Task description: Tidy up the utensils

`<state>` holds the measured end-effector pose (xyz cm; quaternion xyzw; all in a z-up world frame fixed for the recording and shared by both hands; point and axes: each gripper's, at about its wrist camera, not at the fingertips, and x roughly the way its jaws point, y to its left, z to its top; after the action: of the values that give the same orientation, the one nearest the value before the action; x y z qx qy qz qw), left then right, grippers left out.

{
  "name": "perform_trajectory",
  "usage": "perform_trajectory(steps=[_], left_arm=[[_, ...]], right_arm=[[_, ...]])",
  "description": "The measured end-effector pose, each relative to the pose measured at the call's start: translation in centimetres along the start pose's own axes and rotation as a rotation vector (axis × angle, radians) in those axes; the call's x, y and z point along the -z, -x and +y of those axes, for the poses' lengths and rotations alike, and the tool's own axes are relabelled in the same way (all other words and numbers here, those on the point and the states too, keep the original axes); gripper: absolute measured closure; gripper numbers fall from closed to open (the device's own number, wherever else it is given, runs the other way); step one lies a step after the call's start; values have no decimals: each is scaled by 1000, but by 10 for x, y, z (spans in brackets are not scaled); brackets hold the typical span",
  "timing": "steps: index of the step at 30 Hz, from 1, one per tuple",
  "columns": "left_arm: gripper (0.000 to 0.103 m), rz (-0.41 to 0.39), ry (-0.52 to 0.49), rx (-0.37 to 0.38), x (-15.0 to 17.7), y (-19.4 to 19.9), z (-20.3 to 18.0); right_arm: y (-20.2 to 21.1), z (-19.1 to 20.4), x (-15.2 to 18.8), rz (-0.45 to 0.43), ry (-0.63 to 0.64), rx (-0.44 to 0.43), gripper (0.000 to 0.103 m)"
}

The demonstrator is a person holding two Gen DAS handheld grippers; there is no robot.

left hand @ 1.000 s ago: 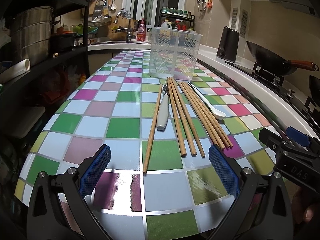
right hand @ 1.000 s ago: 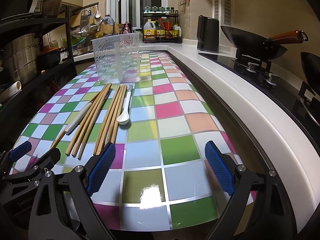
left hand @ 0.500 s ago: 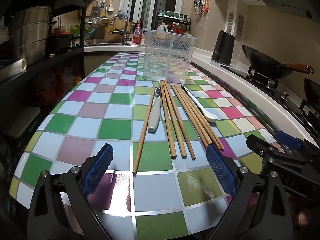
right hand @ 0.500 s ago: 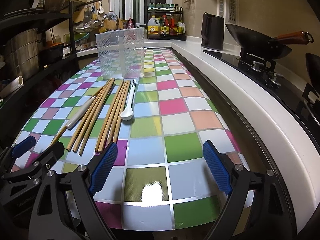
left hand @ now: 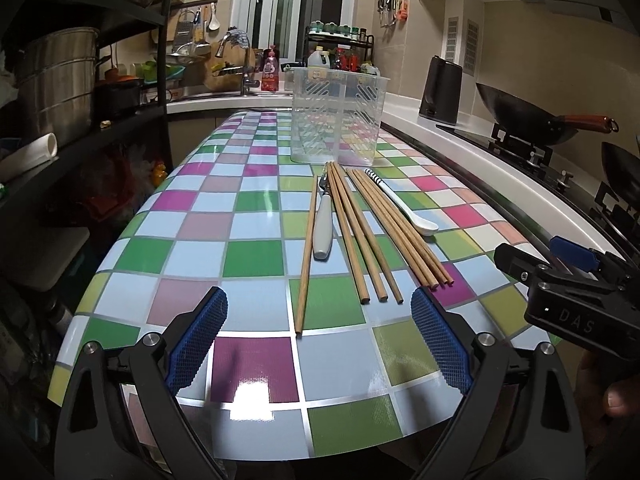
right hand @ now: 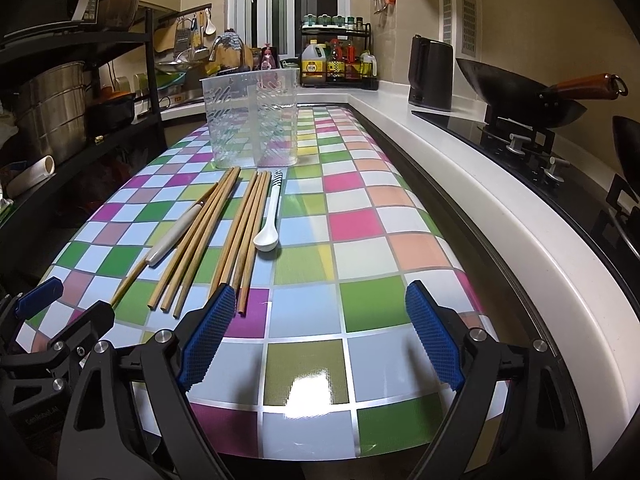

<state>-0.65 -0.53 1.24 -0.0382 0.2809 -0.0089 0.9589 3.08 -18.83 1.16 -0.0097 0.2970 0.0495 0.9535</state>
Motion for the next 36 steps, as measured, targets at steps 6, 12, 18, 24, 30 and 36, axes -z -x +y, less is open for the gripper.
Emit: perform_trajectory(steps=[6, 12, 18, 24, 30, 36], left_arm=[[21, -19, 5, 26, 5, 4, -7], [38, 7, 29, 44, 7, -2, -3], [48, 14, 21, 6, 13, -8, 5], [55, 29, 60, -13, 16, -18, 19], [69, 28, 27, -1, 17, -26, 11], [88, 8, 4, -25, 18, -28, 16]], right_arm=[[2, -2, -2, -6, -11, 1, 17], [1, -3, -2, 2, -18, 2, 17], [-3, -7, -3, 18, -35, -11, 18], [-4, -7, -1, 11, -40, -70, 43], [-16, -9, -12, 34, -86, -140, 77], [-57, -6, -39, 133, -189, -203, 75]])
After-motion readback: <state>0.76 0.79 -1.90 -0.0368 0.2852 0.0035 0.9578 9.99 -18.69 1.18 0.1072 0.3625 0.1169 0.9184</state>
